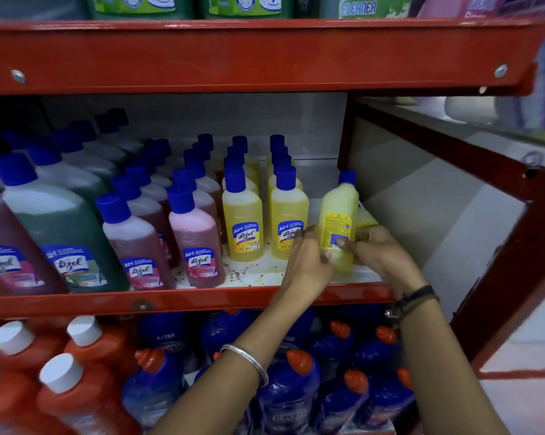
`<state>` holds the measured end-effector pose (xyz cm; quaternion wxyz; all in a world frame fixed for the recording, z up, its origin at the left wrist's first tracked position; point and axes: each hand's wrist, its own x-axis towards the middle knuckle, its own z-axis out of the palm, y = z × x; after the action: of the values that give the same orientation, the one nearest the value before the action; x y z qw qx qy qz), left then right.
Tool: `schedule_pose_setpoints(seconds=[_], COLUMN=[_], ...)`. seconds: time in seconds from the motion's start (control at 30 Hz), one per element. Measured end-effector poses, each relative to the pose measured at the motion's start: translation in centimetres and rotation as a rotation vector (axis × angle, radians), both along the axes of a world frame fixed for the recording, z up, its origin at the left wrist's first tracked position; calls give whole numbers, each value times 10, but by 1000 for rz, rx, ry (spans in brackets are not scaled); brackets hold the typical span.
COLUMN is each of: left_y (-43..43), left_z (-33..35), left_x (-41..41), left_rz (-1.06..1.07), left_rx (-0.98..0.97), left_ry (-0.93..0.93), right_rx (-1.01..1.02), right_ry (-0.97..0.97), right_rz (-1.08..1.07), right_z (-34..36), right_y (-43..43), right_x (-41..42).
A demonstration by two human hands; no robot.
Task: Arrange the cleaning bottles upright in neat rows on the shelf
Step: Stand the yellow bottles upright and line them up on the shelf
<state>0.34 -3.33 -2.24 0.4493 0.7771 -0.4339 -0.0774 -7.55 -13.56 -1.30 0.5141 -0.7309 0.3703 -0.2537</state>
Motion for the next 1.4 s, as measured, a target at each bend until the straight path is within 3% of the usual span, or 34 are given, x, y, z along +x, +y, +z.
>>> schedule_pose_setpoints(seconds=[0.2, 0.5, 0.87, 1.03, 1.27, 1.4], left_y=[36, 101, 121, 117, 114, 114], left_z=[-12, -21, -30, -24, -22, -25], left_x=[-6, 21, 34, 30, 33, 30], left_rz=[-14, 155, 110, 117, 72, 139], left_rx=[-222, -277, -171, -178, -258, -221], left_ry=[26, -167, -179, -139, -7, -50], right_rx=[-113, -175, -360, -267, -194, -193], right_ry=[-153, -286, -279, -265, -197, -214], right_rz=[163, 340, 42, 81, 343, 272], right_z=[12, -3, -24, -26, -24, -23], right_y=[31, 93, 129, 123, 112, 109], right_x=[-11, 35, 62, 57, 60, 61])
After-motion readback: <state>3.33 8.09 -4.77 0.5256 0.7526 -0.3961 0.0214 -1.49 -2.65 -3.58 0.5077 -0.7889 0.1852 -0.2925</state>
